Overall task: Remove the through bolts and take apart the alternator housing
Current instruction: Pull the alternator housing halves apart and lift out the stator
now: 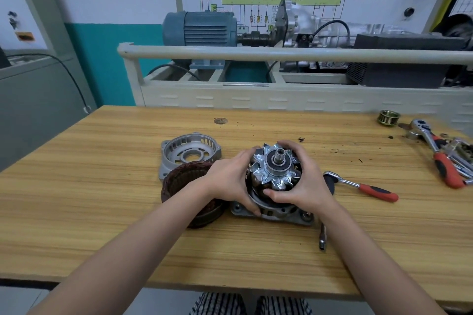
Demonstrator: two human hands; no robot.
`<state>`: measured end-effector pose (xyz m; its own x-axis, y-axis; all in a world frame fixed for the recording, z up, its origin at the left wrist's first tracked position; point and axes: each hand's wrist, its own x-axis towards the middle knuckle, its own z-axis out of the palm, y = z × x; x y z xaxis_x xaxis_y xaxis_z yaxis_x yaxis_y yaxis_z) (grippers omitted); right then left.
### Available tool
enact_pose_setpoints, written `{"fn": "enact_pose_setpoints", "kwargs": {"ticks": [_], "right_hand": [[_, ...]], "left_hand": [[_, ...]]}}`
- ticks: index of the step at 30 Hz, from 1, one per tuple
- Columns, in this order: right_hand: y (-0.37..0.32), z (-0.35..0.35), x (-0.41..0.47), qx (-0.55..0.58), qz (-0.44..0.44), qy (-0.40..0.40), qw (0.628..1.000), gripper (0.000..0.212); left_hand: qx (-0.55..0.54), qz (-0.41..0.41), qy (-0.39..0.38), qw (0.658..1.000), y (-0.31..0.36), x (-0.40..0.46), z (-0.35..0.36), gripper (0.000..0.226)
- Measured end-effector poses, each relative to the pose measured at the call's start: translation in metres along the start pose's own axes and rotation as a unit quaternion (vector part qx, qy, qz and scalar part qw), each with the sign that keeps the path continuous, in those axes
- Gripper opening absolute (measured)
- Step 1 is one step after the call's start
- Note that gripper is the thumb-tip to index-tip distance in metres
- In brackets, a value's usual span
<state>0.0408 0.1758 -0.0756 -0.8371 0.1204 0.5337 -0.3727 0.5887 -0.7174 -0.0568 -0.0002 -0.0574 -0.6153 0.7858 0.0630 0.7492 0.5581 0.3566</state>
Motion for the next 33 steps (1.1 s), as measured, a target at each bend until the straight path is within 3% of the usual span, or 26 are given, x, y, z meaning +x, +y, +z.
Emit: {"fn": "enact_pose_setpoints", "kwargs": {"ticks": [5, 9, 14, 19, 25, 30, 33], "right_hand": [[0.004, -0.003, -0.002, -0.021, 0.021, -0.045, 0.999, 0.125], [0.007, -0.001, -0.001, -0.020, 0.004, 0.001, 1.000, 0.112], [0.010, 0.000, 0.003, 0.028, 0.037, 0.063, 0.997, 0.093], [0.011, 0.000, 0.005, 0.050, 0.089, 0.070, 0.992, 0.099], [0.013, 0.004, 0.010, 0.090, 0.158, 0.095, 0.979, 0.099], [0.011, 0.000, 0.019, 0.164, 0.216, 0.113, 0.956, 0.093], [0.008, -0.001, 0.019, 0.193, 0.220, 0.138, 0.946, 0.081]], "left_hand": [[-0.005, -0.036, -0.018, 0.999, -0.001, -0.001, 0.001, 0.149], [-0.022, -0.042, -0.013, 0.999, -0.001, 0.001, 0.000, 0.146], [-0.080, -0.037, 0.002, 0.996, -0.001, 0.000, -0.003, 0.128], [-0.107, -0.041, 0.009, 0.993, -0.001, -0.001, -0.006, 0.120], [-0.185, -0.107, -0.006, 0.977, -0.001, -0.001, -0.010, 0.118], [-0.302, -0.034, -0.018, 0.952, -0.007, -0.007, -0.011, 0.128], [-0.325, -0.033, 0.000, 0.945, -0.005, -0.007, -0.009, 0.118]]}}
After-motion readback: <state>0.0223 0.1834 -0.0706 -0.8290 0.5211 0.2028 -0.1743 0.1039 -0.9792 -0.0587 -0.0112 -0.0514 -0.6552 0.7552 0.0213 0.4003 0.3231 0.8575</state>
